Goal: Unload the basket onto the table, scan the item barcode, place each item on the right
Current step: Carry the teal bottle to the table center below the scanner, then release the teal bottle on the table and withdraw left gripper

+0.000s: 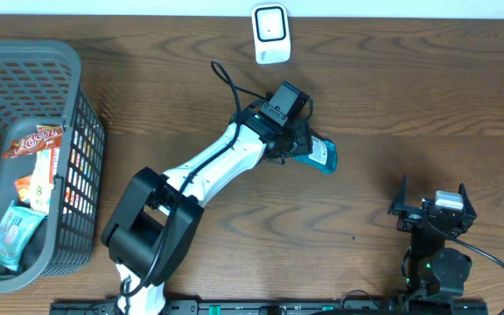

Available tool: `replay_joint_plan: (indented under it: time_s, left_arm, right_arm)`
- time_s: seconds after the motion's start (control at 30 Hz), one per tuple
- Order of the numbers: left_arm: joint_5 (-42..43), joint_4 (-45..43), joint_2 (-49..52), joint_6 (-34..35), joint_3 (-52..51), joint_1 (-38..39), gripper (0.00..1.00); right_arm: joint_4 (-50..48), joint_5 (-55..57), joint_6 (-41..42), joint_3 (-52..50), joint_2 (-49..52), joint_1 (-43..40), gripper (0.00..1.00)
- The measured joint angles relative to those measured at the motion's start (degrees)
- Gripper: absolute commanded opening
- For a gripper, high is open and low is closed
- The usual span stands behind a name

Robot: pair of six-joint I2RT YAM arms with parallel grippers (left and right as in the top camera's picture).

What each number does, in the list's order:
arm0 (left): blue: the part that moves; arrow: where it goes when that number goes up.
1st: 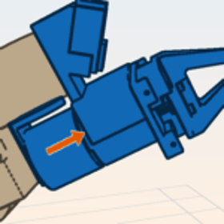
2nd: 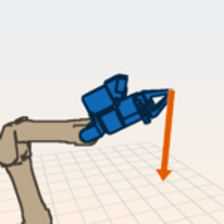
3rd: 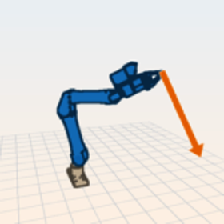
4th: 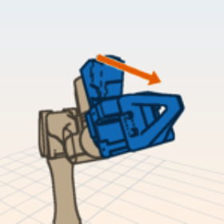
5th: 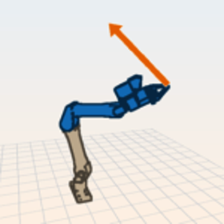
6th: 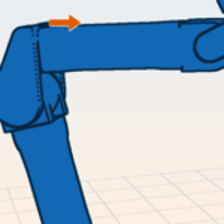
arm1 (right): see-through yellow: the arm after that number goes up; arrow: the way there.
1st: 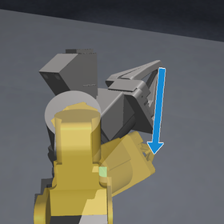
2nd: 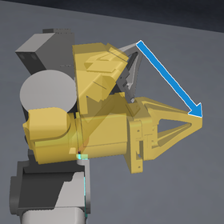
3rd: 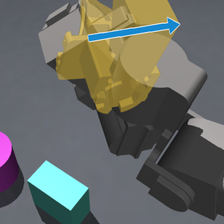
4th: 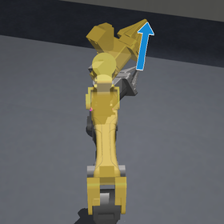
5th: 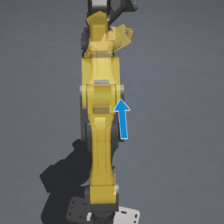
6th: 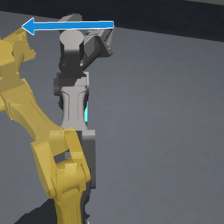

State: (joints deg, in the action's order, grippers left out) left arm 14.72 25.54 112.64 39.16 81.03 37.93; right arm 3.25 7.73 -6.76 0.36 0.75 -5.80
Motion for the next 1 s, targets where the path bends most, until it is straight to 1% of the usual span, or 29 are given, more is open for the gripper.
replay_joint_plan:
  time_s: [0.07, 0.17, 0.37, 0.53, 0.67, 0.87, 1.0]
  left_arm:
    - [-0.87, 1.62, 0.57, -0.22, -0.07, 0.04, 0.88]
    - [-1.75, 3.26, 2.27, -0.17, -0.33, 0.04, 0.91]
    - [-3.61, 7.87, 1.18, -0.26, -0.26, -0.15, 0.98]
    - [-9.22, 13.18, -2.43, -3.15, -0.59, -1.88, 0.98]
    - [-11.76, 13.46, -9.86, -5.88, -0.76, -4.70, 0.98]
    - [-13.94, 11.52, -27.43, -9.70, -0.52, -8.50, 0.98]
    - [-18.67, 11.54, -37.51, -11.56, -0.20, -13.40, 0.98]
  right_arm:
    - [0.00, 0.00, 0.02, 0.00, 0.00, 0.00, 0.99]
    - [0.00, 0.00, 0.00, 0.00, 0.00, 0.00, 0.99]
    - [0.00, 0.00, 0.00, 0.00, 0.00, 0.00, 0.99]
    - [0.00, 0.00, 0.00, 0.00, 0.00, 0.00, 0.99]
    - [0.00, 0.00, 0.00, 0.00, -0.02, 0.00, 0.99]
    - [0.00, -0.02, 0.00, 0.00, -0.02, 0.00, 0.99]
    - [0.00, -0.02, 0.00, 0.00, -0.02, 0.00, 0.99]
